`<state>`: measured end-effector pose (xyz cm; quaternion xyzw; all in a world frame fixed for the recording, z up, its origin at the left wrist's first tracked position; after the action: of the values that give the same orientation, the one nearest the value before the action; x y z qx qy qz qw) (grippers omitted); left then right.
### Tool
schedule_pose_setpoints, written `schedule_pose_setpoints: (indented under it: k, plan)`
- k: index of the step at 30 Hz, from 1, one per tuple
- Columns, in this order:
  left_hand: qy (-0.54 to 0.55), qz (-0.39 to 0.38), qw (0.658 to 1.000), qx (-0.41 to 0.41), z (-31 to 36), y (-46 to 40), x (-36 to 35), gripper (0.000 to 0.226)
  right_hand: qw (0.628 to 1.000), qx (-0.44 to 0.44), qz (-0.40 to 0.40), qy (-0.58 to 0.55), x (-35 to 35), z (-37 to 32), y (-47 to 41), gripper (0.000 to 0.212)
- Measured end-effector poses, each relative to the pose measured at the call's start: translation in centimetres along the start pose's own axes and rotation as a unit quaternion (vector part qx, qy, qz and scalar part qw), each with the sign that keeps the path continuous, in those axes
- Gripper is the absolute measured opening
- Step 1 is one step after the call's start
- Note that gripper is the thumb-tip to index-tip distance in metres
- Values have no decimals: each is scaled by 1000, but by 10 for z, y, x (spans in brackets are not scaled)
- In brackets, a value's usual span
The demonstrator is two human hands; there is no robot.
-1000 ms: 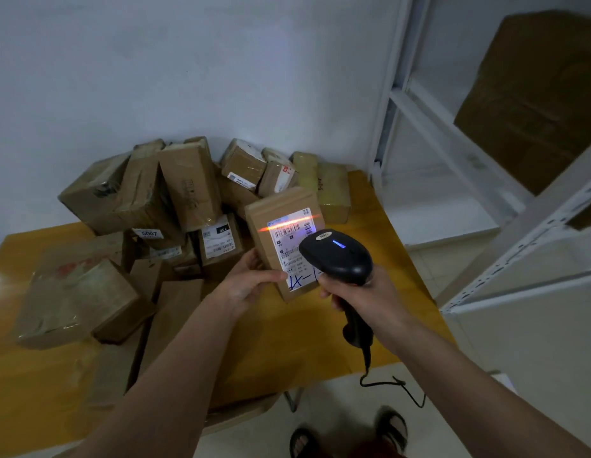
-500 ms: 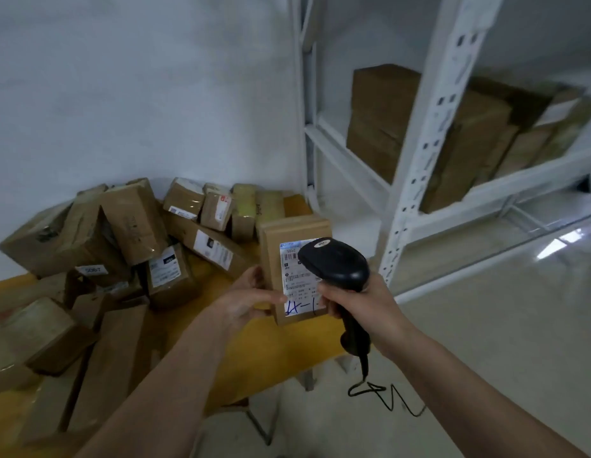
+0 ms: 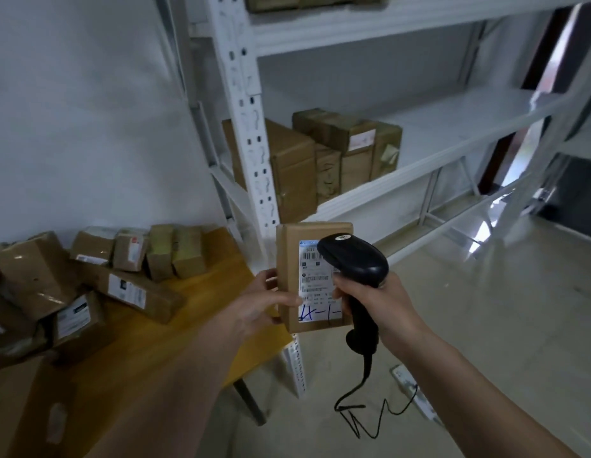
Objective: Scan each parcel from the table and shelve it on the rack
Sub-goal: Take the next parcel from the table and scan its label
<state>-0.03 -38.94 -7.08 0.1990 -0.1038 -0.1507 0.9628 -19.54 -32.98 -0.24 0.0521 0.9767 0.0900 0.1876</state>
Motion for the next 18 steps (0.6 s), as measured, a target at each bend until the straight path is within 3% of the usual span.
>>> schedule_pose_setpoints:
  k: [2, 9, 18]
  plan:
    - [-11, 10, 1000, -14, 21, -5, -22, 102, 1000, 15, 13, -19, 22, -15, 1, 7]
    - [20, 52, 998, -25, 82, -26, -75, 78, 996, 69, 31, -55, 82, -59, -14, 5]
    - [26, 31, 998, -47, 137, -71, -98, 73, 986, 122, 68, -90, 112, -95, -45, 3]
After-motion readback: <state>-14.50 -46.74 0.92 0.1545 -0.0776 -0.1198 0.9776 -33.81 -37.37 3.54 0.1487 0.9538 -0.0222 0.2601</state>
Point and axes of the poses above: each hand's wrist, its own y-axis away from the middle knuckle, its own x-axis out of the back of the hand, z = x × y, the point moved 6 cm from there along -y, towards the middle knuckle, and after that the axes turned 15 degrees about -y, right-handed, at the moved point
